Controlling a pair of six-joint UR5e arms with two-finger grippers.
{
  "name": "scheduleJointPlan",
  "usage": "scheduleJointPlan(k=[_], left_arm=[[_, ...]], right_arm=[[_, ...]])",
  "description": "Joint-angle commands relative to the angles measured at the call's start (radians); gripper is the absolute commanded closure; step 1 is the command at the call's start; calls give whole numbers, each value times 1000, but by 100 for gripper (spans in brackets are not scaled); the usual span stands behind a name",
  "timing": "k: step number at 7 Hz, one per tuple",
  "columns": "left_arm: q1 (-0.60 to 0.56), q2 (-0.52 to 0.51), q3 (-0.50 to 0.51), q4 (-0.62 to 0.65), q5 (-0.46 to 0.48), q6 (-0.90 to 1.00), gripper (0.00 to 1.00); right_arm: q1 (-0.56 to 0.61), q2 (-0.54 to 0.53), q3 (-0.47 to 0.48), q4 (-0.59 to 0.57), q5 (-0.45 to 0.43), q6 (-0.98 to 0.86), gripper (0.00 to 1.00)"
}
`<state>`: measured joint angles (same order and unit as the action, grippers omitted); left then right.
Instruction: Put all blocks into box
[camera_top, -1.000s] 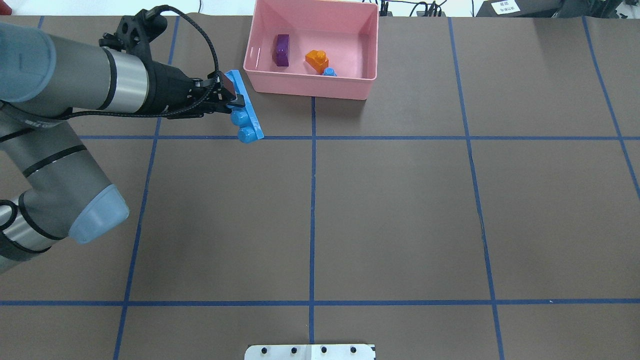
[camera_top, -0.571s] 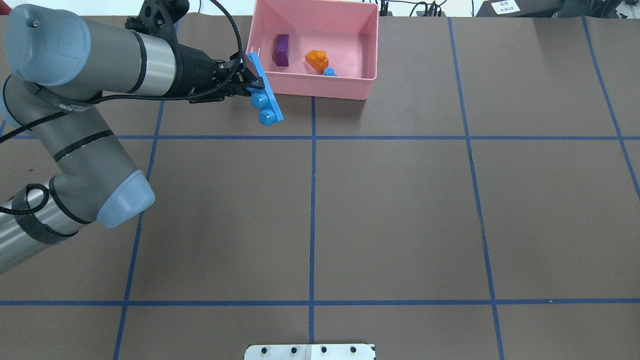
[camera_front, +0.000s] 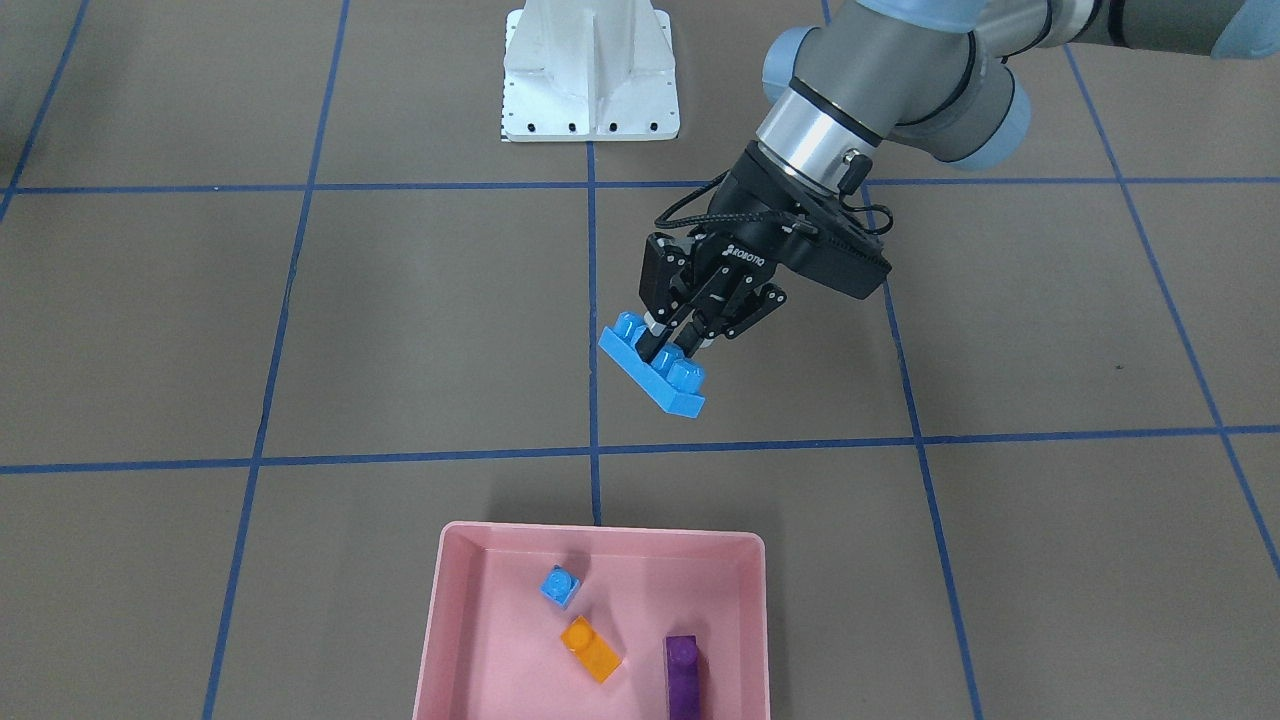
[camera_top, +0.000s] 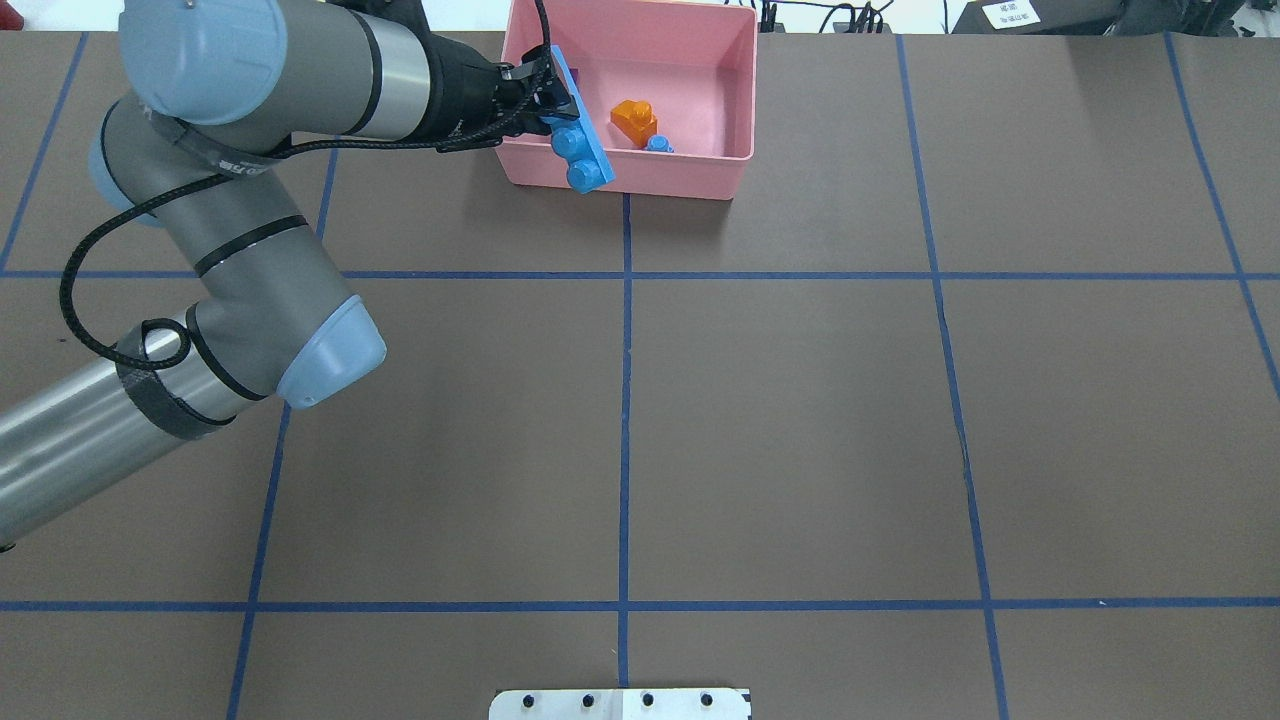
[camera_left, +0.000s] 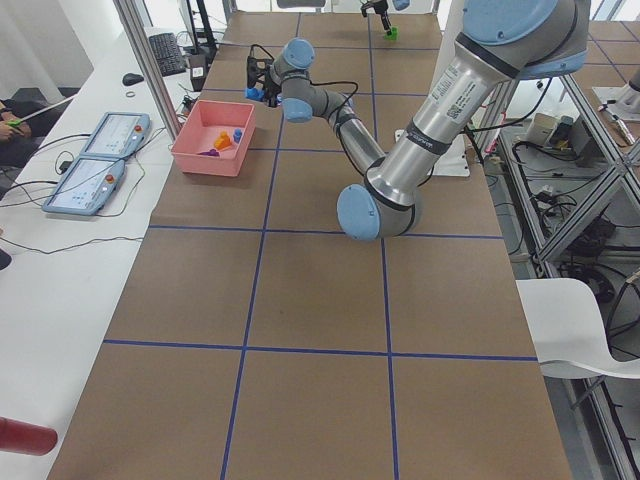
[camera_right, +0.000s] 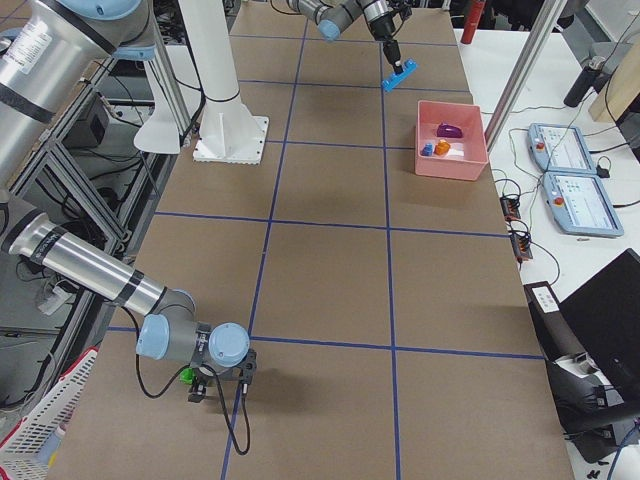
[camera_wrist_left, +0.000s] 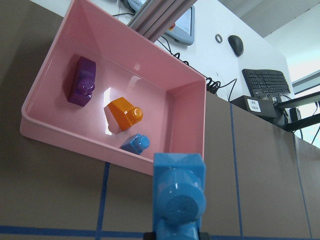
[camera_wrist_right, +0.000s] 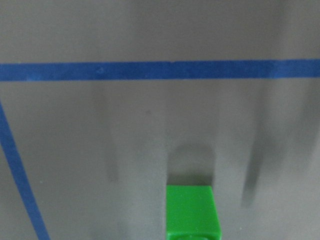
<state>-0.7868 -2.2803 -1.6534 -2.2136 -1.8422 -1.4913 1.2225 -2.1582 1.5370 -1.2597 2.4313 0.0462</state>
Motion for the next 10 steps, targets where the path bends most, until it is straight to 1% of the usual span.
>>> scheduleJointPlan(k=[1, 2, 3, 5, 6, 7, 8, 9, 10], left_arm=[[0, -40, 36, 2, 24, 2, 100], [0, -77, 81, 0, 27, 2, 100], [1, -118, 121, 0, 53, 0, 100], [0, -242, 266, -3, 99, -3, 100], [6, -281, 321, -9, 122, -7, 100], [9, -289, 334, -9, 130, -10, 100], [11, -297, 352, -11, 130, -12, 100], [12, -315, 381, -12, 151, -14, 100], [26, -353, 456, -24, 223, -15, 100]], right_arm=[[-20, 11, -27, -1, 3, 7, 49], [-24, 11, -29, -1, 3, 7, 87], [-29, 11, -29, 0, 2, -6, 100], [-32, 9, -23, 19, -1, -25, 100], [-28, -9, 4, 29, -9, -29, 100], [-23, -76, 82, 29, -26, -29, 100], [-17, -119, 150, 23, -75, -29, 100], [-2, -124, 172, 22, -80, -29, 100], [12, -152, 222, 20, -80, -29, 100]])
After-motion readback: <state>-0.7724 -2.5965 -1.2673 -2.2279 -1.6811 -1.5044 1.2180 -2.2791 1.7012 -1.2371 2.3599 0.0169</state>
